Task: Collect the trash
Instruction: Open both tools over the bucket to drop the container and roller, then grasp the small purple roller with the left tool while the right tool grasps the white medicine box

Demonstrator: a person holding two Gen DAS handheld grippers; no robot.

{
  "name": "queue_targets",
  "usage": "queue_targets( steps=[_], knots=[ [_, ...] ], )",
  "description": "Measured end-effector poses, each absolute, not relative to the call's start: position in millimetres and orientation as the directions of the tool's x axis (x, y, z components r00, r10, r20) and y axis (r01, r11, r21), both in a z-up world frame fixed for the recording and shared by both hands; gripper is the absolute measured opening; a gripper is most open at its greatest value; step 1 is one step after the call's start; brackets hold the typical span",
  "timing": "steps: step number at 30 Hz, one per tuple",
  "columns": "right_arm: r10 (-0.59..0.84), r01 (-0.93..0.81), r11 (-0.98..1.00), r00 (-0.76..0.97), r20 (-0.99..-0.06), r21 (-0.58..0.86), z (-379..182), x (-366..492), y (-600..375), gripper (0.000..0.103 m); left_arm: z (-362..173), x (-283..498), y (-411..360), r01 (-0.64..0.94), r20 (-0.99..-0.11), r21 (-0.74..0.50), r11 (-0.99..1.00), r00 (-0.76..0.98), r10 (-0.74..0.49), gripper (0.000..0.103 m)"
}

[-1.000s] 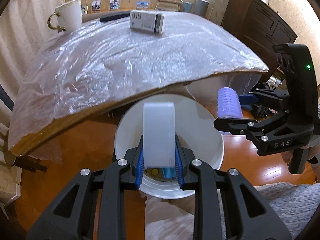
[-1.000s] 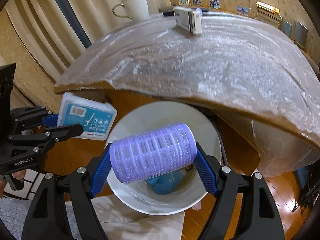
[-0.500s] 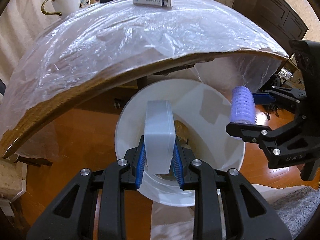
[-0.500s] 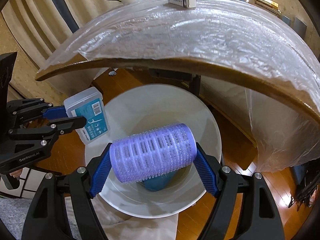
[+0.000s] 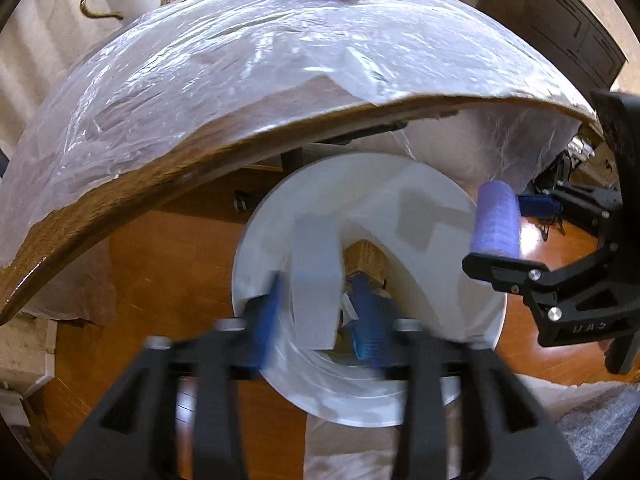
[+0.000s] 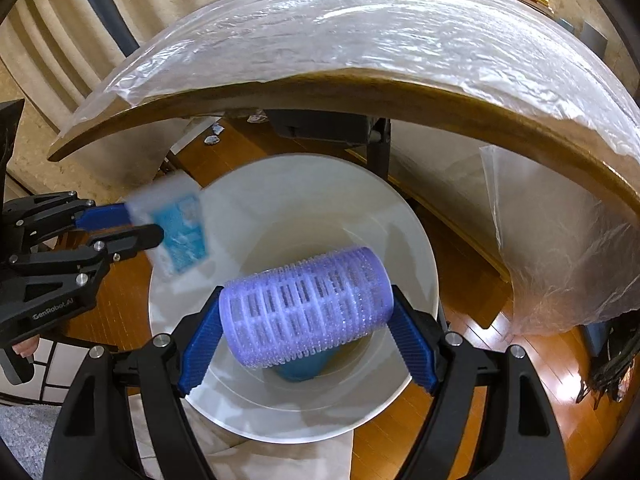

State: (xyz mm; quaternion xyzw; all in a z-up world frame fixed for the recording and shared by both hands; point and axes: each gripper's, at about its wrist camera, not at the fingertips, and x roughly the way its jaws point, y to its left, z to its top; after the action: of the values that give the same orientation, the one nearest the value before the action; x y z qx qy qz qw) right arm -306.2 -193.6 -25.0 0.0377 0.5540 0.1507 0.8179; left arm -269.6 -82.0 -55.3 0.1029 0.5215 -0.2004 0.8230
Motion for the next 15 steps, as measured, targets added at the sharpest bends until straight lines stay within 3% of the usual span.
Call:
queue_targets(
  steps=[1, 5, 10, 13, 15],
  knots=[
    [0.284, -0.197, 0.954, 0.346, -0.894, 0.227, -23.9, -306.6, -194.9, 0.089, -52.7, -268.3, -80.2, 0.431, -0.893, -0.042, 0.901, 0.389, -0.228, 0.071],
    [0.278, -0.201, 0.956, 0.37, -0.886, 0.216, -9.1, -311.9, -202.0, 0.09, -38.6, -269.8, -76.1, 0.427, -0.884, -0.041, 0.903, 0.406, -0.233, 0.071],
    [0.31, -0.289, 0.941, 0.518, -0.797, 0.178, 57.6, -330.4, -210.7, 0.09, 26.2, -284.4, -58.1, 0.461, -0.802, -0.106, 0.881, 0.485, -0.35, 0.071],
    [0.289, -0.302, 0.946, 0.614, -0.735, 0.12, 88.0, -317.0, -214.8, 0.095, 74.7, -278.9, -48.8, 0.477, -0.716, -0.114, 0.872, 0.569, -0.405, 0.093],
    [0.271, -0.298, 0.95, 0.653, -0.708, 0.088, 98.0, -298.0, -215.0, 0.095, 102.4, -259.0, -46.0, 0.46, -0.655, -0.097, 0.882, 0.638, -0.405, 0.095]
  ],
)
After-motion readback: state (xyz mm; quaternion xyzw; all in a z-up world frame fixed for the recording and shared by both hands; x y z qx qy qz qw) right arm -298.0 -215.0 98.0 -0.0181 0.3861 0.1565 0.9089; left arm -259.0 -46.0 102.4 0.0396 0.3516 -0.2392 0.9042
